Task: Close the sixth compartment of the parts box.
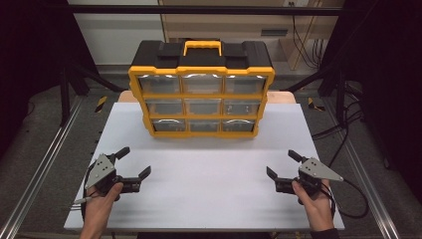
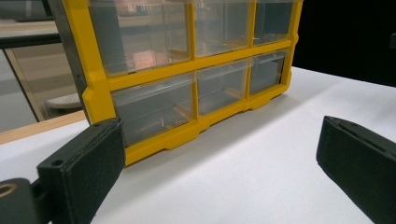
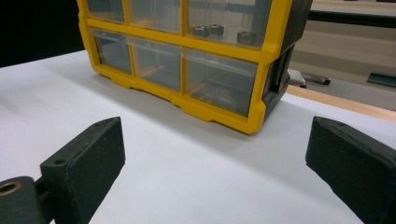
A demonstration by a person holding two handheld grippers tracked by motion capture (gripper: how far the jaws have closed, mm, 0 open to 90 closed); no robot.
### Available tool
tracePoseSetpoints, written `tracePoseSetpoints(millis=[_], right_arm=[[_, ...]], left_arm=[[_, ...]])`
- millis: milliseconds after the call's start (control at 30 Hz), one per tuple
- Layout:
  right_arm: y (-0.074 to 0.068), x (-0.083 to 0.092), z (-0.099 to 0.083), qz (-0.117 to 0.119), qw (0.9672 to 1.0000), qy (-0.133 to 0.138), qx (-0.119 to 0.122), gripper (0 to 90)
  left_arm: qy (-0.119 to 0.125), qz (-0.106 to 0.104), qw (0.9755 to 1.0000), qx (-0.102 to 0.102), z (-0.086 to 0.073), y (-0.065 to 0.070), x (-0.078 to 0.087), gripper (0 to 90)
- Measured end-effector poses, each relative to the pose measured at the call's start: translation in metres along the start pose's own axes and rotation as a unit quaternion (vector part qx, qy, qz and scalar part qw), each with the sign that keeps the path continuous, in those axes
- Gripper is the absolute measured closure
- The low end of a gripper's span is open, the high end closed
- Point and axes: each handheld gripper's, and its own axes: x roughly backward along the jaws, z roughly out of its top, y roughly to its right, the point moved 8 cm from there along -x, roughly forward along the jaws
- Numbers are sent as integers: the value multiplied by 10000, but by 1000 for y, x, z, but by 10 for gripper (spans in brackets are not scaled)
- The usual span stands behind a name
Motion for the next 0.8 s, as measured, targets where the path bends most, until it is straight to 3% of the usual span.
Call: tracePoseSetpoints(millis=[300,433,800], right_arm=[[0,-4,-9,36,10000,15,-60,51],[-2,-7,-13,85,10000,-46,24,53],[-5,-6,-21,119,9997,44,-232,49]], left_arm=[[-45,31,10000,-69,-2,0,-2,13],[-64,40,9999,-87,-3,0,-3,14],[-55,39,9999,-96,-3,0,-3,15]])
